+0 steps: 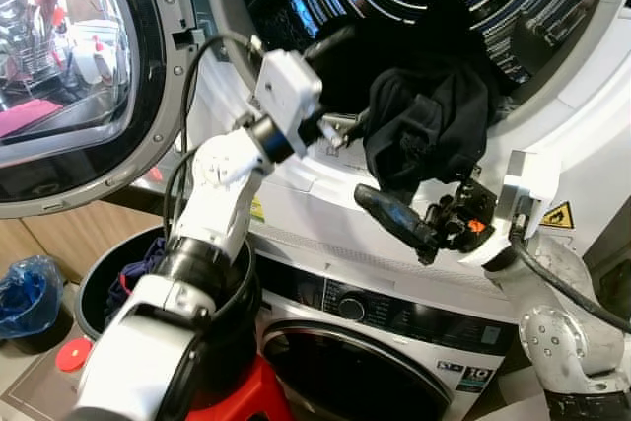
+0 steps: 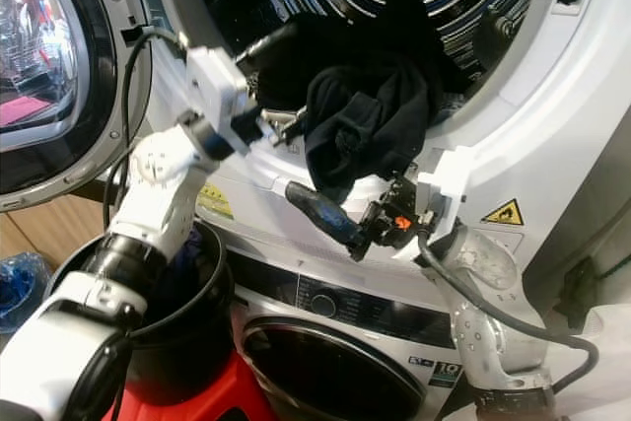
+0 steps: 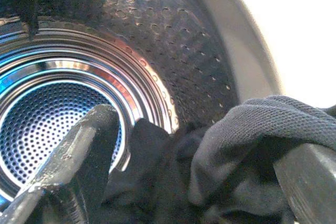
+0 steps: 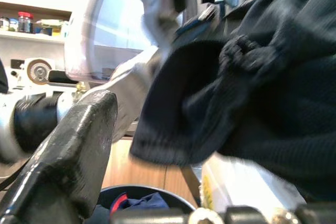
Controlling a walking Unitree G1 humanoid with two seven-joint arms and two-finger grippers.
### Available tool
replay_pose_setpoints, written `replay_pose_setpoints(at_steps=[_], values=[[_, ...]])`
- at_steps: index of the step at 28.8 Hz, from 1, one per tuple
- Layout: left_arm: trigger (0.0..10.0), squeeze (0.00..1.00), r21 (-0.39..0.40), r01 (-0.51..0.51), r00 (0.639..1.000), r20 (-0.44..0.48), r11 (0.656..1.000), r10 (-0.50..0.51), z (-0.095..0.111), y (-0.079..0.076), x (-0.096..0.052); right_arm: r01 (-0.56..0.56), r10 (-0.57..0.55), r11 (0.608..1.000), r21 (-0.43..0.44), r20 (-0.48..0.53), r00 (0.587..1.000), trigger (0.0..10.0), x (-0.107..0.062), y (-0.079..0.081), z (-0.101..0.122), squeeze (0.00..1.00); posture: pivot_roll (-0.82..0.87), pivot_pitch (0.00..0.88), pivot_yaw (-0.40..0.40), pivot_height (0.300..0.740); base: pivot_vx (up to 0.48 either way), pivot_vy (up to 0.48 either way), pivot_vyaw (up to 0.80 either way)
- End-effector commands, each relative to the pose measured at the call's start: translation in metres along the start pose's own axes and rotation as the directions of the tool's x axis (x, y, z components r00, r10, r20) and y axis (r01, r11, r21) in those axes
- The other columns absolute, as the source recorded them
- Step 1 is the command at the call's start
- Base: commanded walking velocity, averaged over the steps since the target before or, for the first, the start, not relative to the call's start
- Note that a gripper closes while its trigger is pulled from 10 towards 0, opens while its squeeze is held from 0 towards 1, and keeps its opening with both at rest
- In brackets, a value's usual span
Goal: Clothes washing
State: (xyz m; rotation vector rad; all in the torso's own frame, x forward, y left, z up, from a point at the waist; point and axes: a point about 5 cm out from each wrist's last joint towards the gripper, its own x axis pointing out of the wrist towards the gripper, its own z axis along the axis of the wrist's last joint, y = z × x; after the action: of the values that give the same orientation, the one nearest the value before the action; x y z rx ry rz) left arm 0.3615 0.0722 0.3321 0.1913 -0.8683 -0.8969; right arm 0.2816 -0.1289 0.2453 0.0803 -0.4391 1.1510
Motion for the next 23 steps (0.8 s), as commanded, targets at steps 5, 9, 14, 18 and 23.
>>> replay_pose_setpoints(at_steps=[5,9,14,18,23], values=[[10.0,0.00,-0.030,-0.158,0.986,0.039,0.987,0.159,0.021,0.043,0.018,-0.088,0.094,0.994,0.070,-0.090,0.991,10.0,-0.002,0.024,-0.024,0.00,-0.08,0.000,0.103,0.740,0.000,0.000,0.00],[10.0,0.00,-0.037,-0.228,0.973,0.023,0.973,0.229,0.026,0.055,0.023,-0.110,0.132,0.986,0.125,-0.187,0.973,10.0,-0.009,0.035,-0.043,0.00,-0.08,0.000,0.107,0.740,0.000,0.000,0.00],[10.0,0.00,-0.036,-0.235,0.972,-0.007,0.971,0.235,0.028,0.058,0.033,-0.142,0.193,0.976,0.167,-0.349,0.917,10.0,-0.026,0.051,-0.070,0.00,-0.09,0.000,0.114,0.740,0.000,0.000,0.00],[10.0,0.00,-0.018,-0.215,0.977,-0.016,0.976,0.215,0.027,0.057,0.034,-0.127,0.159,0.985,0.120,-0.314,0.936,10.0,-0.019,0.046,-0.061,0.00,-0.09,0.000,0.115,0.740,0.000,0.000,0.00],[10.0,0.00,0.000,-0.197,0.980,-0.004,0.980,0.197,0.031,0.058,0.036,-0.162,0.166,0.986,0.046,-0.125,0.978,10.0,0.013,0.035,-0.031,0.00,-0.08,0.000,0.112,0.740,0.000,0.000,0.00]])
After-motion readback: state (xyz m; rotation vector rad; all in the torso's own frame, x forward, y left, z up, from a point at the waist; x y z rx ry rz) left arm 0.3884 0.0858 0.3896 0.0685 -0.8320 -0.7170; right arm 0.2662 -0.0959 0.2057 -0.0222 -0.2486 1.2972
